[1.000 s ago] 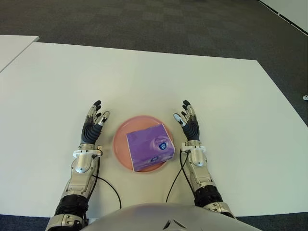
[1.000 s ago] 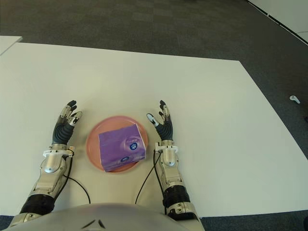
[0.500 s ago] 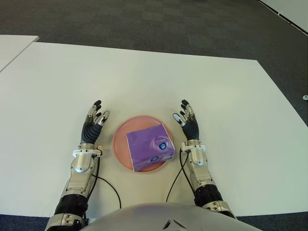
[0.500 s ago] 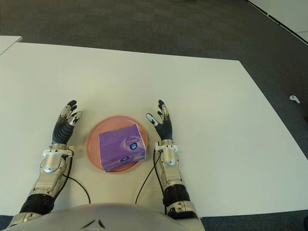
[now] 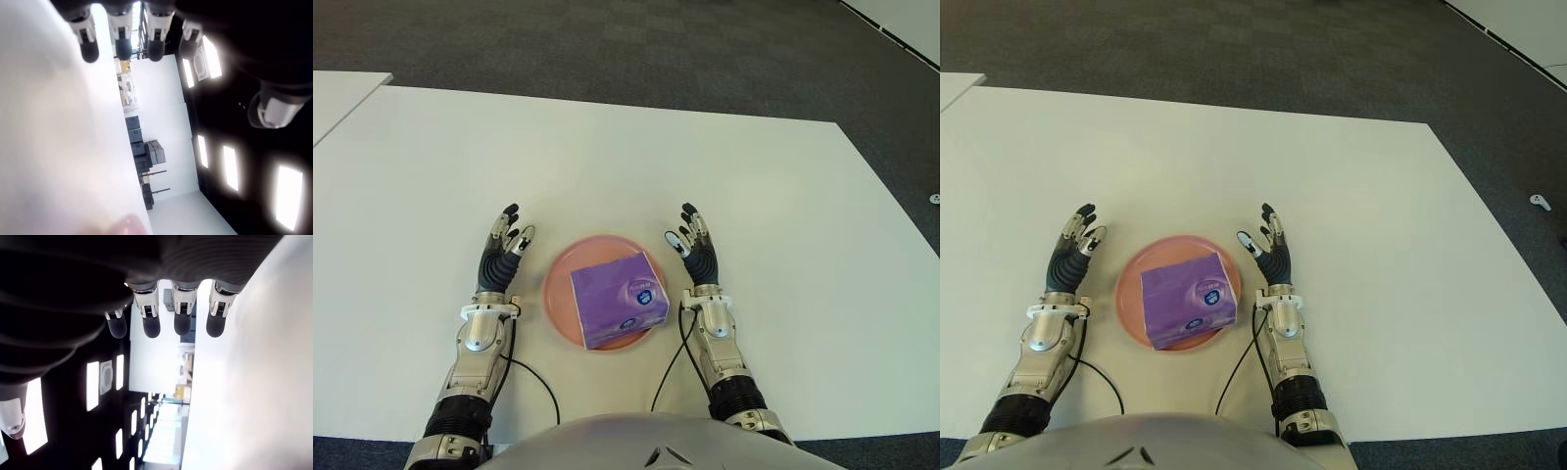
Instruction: Put the tissue paper into the plate.
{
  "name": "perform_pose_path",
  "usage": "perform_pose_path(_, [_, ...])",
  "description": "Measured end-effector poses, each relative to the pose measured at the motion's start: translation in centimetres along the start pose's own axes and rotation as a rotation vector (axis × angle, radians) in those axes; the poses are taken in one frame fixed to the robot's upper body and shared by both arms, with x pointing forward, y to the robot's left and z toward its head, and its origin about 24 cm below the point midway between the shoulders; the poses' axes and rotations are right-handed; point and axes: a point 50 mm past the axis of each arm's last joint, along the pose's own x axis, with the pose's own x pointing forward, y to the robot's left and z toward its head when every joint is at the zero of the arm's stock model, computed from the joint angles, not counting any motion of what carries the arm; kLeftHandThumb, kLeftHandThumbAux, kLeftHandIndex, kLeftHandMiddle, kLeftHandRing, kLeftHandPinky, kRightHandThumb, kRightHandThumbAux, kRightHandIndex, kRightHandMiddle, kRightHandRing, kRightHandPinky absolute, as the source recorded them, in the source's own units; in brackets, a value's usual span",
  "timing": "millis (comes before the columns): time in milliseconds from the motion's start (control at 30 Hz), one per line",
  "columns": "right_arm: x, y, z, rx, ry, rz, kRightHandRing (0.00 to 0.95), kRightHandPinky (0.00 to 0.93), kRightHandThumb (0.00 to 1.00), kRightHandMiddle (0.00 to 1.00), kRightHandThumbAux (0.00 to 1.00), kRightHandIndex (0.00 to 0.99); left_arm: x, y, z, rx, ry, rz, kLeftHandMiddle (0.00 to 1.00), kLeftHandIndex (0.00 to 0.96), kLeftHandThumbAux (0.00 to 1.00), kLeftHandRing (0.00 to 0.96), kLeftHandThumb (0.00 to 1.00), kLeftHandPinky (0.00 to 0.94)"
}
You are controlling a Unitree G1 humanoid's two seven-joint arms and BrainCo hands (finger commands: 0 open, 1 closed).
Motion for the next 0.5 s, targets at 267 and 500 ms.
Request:
perform_pose_path(267, [0.00,-0.02,-0.02,0.002,0.001,-0.002,0.000,0.000,0.043,0.000,0.499,0.000,0.01,0.01,0.01,-0.002,0.000,0.001,0.000,0.000,0.394,0.000,0.000,0.000])
perform_pose_path(500, [0.02,-0.09,-0.06,0.003,0.002,-0.011,0.000,0.000,0.027,0.000,0.508,0.000,0.07,-0.04,0.01,-0.002,-0.003,-0.009,0.000,0.000,0.391,0.000,0.000,0.000])
